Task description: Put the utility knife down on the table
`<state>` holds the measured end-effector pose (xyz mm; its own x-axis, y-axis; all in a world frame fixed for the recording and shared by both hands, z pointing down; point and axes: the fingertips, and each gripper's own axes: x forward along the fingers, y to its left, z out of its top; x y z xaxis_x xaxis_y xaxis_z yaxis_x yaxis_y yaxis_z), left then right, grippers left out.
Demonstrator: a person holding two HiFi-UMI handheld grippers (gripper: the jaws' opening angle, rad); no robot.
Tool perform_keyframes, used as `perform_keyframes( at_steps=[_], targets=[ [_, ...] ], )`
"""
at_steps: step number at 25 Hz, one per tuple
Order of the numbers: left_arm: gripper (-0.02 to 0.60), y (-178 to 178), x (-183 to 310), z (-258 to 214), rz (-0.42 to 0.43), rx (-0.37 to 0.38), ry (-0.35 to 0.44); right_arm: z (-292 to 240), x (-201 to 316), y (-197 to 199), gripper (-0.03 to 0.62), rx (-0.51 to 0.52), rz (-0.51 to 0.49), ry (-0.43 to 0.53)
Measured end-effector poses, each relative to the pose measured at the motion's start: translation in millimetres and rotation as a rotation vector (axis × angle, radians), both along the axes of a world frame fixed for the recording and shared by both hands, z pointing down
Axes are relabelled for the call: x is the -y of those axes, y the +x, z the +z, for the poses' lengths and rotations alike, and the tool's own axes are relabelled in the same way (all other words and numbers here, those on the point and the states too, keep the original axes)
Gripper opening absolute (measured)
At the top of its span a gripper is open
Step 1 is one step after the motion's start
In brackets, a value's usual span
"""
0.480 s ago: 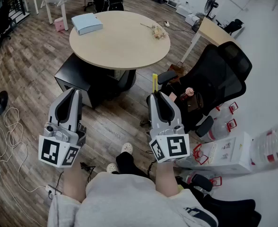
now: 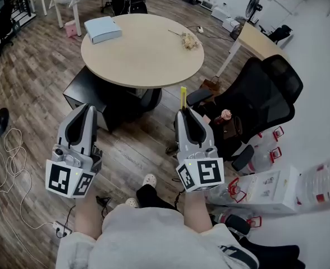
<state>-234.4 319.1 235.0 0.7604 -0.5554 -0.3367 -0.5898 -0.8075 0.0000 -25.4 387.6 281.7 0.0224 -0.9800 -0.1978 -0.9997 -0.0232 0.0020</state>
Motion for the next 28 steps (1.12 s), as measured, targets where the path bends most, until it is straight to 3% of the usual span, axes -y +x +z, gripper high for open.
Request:
perform_keyframes(
  at_steps=[18,28],
  targets=[
    [0.008,102.4,89.5,-13.5,-0.026,-0.015,0.041,-11.4,102.6,98.9,0.074,0.006,-0.054,0.032],
    [0.008,132.3,109.1,-8.2,-0.056,-0.009,0.041,-4.9,130.6,126.2,0.074,0.024,-0.098,0.032]
  ],
)
